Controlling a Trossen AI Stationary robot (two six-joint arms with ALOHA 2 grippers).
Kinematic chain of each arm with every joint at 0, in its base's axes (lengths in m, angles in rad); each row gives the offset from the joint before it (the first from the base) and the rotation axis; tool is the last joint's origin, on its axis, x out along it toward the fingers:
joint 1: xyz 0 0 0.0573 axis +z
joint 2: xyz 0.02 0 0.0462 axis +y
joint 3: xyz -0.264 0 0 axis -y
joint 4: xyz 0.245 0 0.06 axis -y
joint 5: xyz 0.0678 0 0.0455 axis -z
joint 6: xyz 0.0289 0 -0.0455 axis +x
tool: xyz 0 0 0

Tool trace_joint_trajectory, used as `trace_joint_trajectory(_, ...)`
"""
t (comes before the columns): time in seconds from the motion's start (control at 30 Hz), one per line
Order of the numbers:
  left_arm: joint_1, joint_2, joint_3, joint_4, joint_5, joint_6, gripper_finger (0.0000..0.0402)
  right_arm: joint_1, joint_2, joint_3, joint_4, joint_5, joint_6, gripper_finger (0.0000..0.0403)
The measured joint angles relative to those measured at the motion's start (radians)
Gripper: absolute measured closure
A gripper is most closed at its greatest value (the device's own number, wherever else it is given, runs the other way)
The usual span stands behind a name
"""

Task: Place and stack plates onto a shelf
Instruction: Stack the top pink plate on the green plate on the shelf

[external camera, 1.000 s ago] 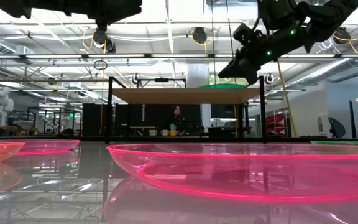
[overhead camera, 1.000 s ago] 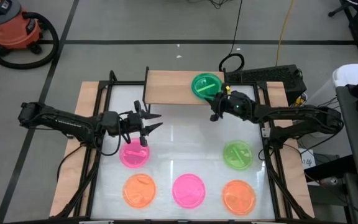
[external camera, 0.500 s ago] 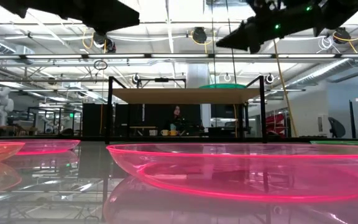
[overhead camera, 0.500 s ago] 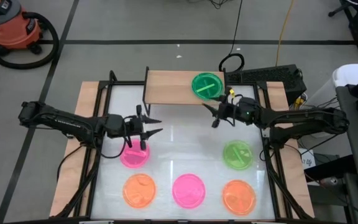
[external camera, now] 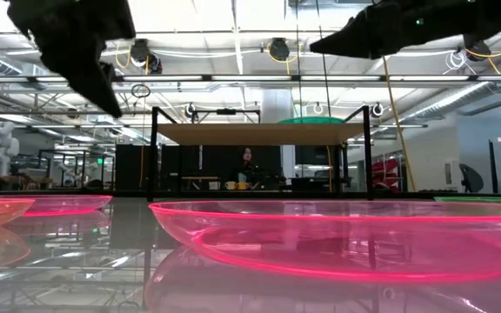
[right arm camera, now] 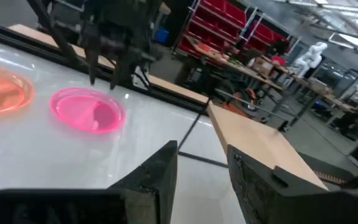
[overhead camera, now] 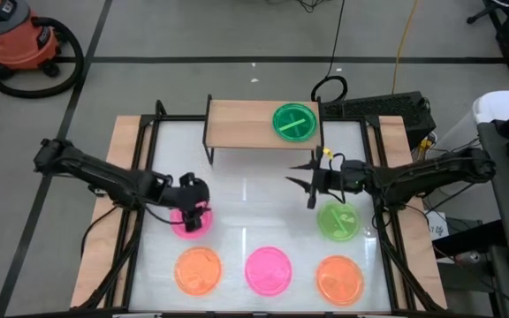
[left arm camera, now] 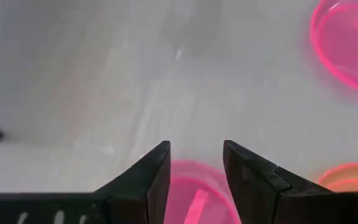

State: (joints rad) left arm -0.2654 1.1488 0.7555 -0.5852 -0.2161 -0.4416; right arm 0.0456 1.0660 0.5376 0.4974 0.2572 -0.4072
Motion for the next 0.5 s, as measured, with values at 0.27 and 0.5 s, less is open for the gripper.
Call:
trace_joint_trajectory(0.27, 0.064, 0.103, -0.001, -0.131, 0.045, 0.084, 0.0248, 0.009, -0.001, -0.020, 0.062, 0.002, 0.031, 0.0281)
trace_joint_trajectory(0.5, 0.296, 0.093, 0.000, -0.123, 0.346, 0.268, 0.0248, 0.009, -0.001, -0.020, 0.059, 0.002, 0.024, 0.0281)
